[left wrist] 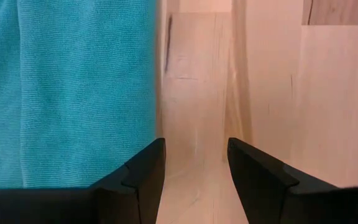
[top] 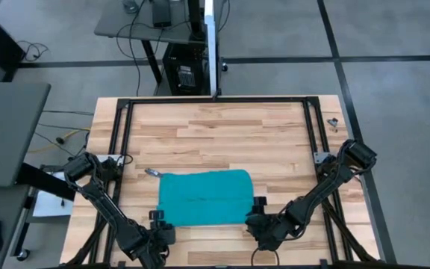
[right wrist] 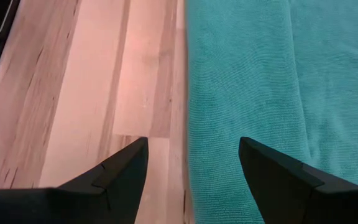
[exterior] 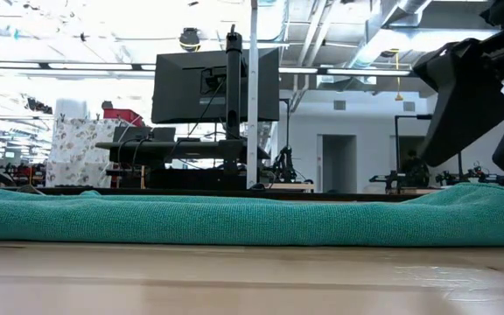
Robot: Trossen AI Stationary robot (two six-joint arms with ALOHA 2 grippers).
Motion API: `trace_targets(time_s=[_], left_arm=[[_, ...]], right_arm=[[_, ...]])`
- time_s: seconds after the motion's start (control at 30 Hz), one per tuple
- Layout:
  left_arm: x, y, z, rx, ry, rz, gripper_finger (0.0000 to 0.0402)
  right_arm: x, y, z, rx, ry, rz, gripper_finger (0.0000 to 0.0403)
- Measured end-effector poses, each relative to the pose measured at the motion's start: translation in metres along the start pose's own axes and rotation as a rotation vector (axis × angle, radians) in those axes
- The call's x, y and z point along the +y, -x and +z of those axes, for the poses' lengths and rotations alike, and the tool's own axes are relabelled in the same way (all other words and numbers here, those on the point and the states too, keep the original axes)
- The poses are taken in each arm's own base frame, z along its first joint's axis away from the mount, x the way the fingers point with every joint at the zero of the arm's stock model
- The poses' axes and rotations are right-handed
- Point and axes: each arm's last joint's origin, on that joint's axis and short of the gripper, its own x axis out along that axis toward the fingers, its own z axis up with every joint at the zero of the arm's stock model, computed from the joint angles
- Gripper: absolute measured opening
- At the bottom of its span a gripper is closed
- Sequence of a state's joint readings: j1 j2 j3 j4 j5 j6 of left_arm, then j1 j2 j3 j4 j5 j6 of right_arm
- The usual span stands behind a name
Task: Roll towel
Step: Roll the blue towel
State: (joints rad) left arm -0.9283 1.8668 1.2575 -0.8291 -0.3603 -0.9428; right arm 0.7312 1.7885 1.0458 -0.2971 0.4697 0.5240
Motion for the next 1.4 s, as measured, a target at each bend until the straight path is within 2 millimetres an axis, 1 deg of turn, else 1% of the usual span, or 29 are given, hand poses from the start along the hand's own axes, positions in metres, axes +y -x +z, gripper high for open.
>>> trace_targets(time_s=[0.2, 0.4, 0.6, 1.27, 1.4], left_arm=[[-0.0031, 0.0001, 0.0023, -0.021, 0.076, -0.032, 0.0158], [-0.0031, 0.0000, 0.0024, -0.021, 0.083, -0.033, 0.0158], [-0.0030, 0.0000, 0.0023, -0.021, 0.011, -0.031, 0.0158], [-0.0018, -0.0003, 0.0028, -0.028, -0.003, -0.017, 0.0158], [-0.0016, -0.0003, 0.0033, -0.039, -0.008, -0.010, 0.0158]], right_arm=[[-0.0001, -0.0001, 0.0001, 0.000, -0.001, 0.000, 0.0239], [-0.0001, -0.0001, 0.0001, 0.000, -0.003, 0.000, 0.0238], [-0.0001, -0.0001, 0.0000, 0.000, -0.002, 0.000, 0.0238], [-0.0002, 0.0000, 0.0000, 0.001, 0.003, -0.001, 0.0238], [-0.0028, -0.0013, -0.0007, 0.006, 0.009, -0.013, 0.0238]])
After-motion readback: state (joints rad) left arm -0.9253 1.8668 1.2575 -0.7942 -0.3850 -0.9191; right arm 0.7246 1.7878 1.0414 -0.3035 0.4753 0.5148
